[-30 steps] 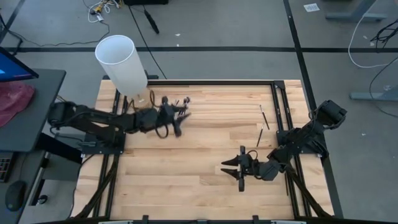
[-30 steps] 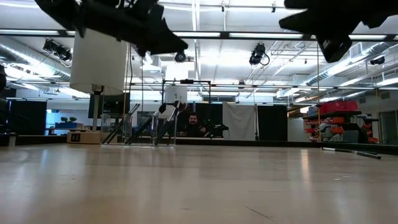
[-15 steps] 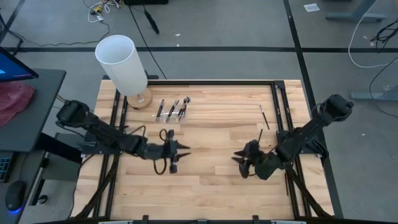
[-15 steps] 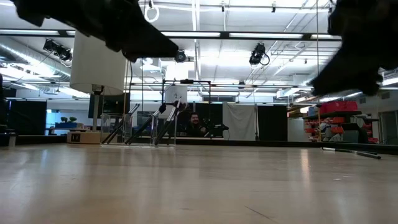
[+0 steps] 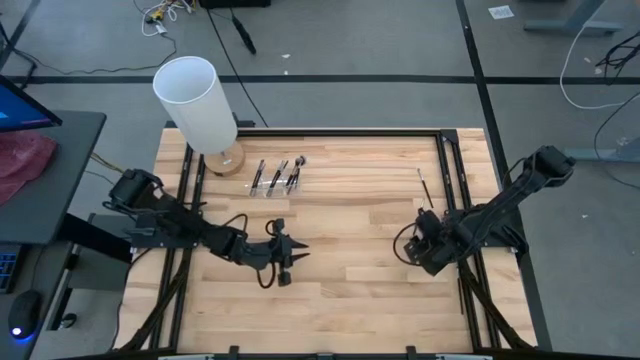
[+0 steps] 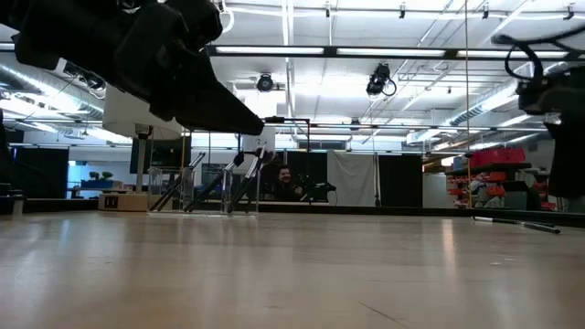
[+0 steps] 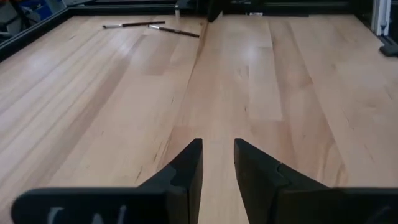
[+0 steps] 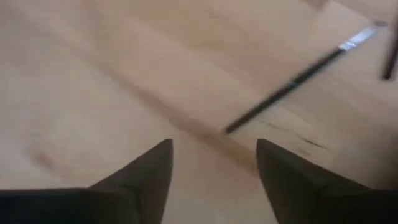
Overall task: Put items in baskets/containers
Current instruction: Put the eyeshadow brush into the transparent organizer
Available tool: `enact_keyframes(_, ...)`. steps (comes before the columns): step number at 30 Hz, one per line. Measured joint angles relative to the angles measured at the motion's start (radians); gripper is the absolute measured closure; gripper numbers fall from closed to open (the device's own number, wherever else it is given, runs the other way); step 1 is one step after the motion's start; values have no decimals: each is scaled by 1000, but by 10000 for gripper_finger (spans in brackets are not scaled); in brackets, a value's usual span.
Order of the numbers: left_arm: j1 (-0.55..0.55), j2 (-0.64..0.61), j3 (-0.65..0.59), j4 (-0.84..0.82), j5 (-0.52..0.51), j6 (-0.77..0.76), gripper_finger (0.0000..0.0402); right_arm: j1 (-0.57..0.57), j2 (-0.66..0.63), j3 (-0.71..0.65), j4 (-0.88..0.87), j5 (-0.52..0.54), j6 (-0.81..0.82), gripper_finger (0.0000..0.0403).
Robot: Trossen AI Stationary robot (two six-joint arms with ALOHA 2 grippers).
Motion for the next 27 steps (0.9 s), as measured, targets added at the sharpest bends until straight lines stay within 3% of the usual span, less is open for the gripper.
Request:
enact_keyframes(5,0,0,0,16,0,1,308,0,0,-86,17,79,160,138)
enact_keyframes(11,0,-1,0,27,0,3,308,-43,2,-144,54,259,293,148)
enact_keyframes(20,0,-1,0,27,0,0,307,-220,98,-178,125,261,246,195)
enact_keyframes(27,0,-1,0,27,1,0,307,-318,206,-152,141,200,206,234)
